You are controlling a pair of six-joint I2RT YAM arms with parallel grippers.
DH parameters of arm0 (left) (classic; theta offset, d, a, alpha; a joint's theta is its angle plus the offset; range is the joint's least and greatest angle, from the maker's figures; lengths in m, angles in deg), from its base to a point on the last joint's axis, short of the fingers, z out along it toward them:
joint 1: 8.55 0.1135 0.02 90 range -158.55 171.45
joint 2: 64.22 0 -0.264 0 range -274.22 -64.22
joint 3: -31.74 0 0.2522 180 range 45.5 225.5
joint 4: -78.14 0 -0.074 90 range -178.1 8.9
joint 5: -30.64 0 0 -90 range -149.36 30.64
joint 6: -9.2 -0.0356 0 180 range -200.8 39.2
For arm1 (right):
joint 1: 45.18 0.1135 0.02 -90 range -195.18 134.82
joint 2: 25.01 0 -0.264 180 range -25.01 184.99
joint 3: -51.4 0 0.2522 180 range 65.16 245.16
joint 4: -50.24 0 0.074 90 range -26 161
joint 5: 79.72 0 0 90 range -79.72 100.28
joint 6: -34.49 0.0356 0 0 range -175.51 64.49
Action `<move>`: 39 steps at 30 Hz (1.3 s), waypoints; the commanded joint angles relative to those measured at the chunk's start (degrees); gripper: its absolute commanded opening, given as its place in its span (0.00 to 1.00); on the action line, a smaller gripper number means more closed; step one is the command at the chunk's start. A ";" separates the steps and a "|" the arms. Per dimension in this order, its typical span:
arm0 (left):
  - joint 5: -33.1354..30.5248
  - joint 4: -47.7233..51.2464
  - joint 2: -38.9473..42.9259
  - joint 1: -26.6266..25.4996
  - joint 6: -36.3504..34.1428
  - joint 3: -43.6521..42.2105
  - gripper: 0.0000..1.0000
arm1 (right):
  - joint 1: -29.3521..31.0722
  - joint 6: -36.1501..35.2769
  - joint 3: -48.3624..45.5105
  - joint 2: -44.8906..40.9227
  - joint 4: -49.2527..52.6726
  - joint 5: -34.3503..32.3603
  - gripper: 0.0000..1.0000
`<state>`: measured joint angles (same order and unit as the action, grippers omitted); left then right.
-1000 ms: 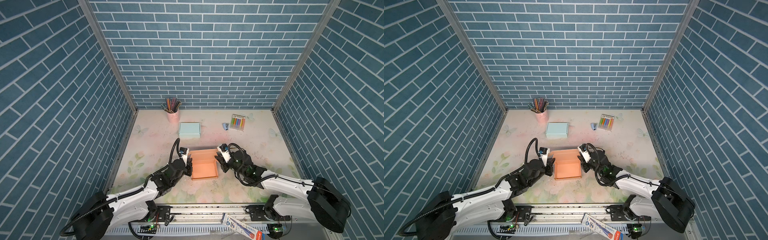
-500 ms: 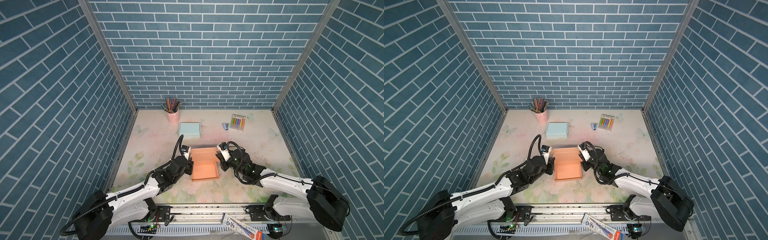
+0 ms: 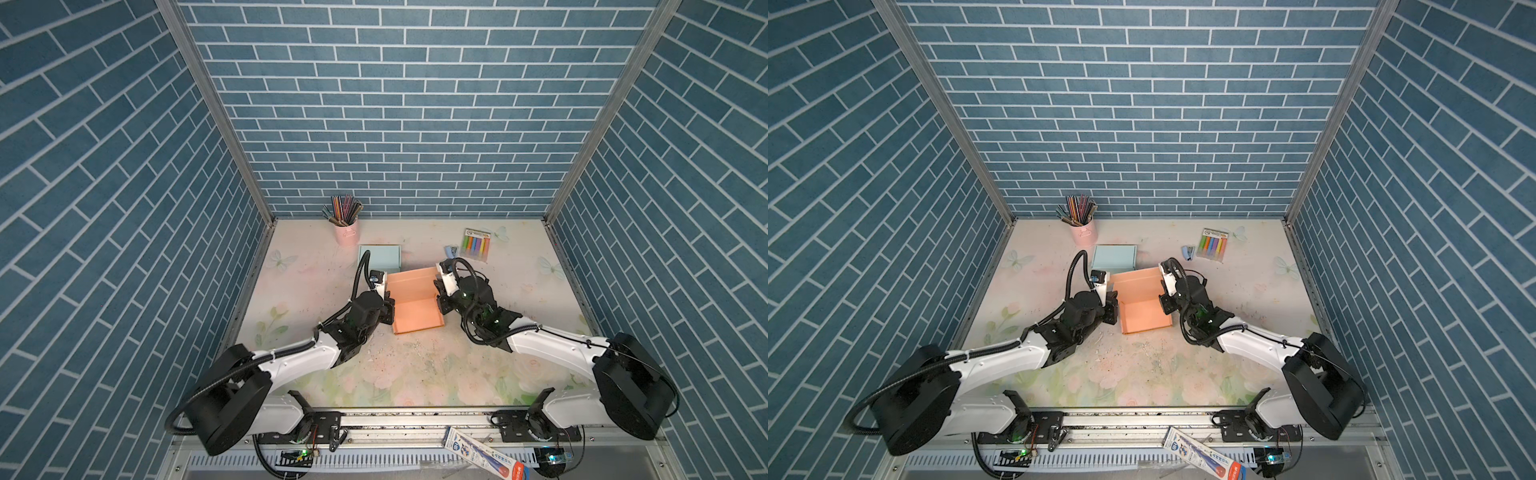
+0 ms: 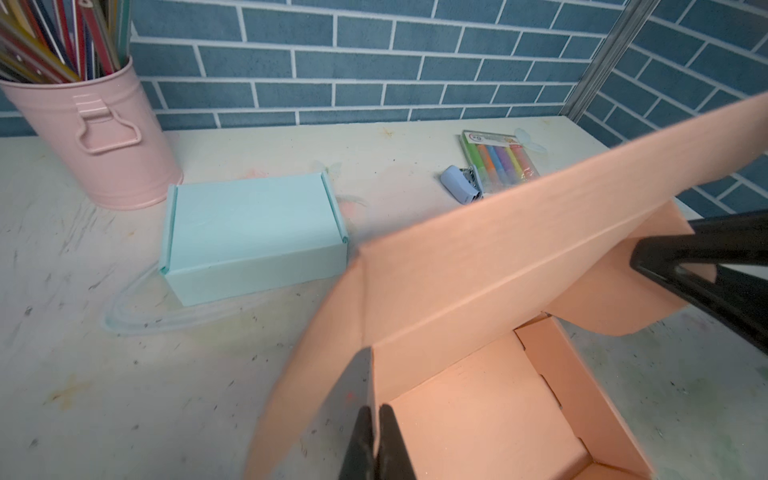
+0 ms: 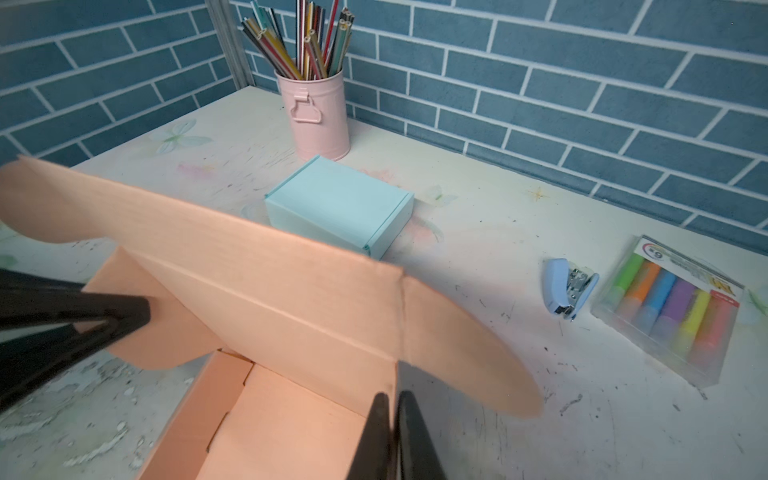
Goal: Fold the paper box
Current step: 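Lower the peach lid down over the box tray with both grippers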
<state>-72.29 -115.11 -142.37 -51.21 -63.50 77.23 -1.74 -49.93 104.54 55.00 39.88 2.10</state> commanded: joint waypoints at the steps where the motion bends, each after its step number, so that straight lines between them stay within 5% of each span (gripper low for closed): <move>1: 4.89 -13.96 -4.68 0.96 -4.25 3.12 0.01 | -1.77 1.01 1.82 2.83 -4.92 4.10 0.11; 15: 7.10 -35.79 -20.26 2.94 -2.94 2.48 0.04 | -3.49 5.89 0.06 9.99 -13.57 6.08 0.14; 30: -2.36 -41.58 -21.77 -3.05 -0.46 -3.07 0.04 | -3.12 10.28 -8.79 8.21 -24.09 9.62 0.15; 39: -1.82 -47.75 -22.18 -4.88 0.88 -8.22 0.04 | -1.37 10.18 -11.43 6.37 -23.74 7.31 0.14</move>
<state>-78.65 -157.66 -163.68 -54.33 -64.44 69.82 -5.37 -41.34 94.29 62.67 16.41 6.25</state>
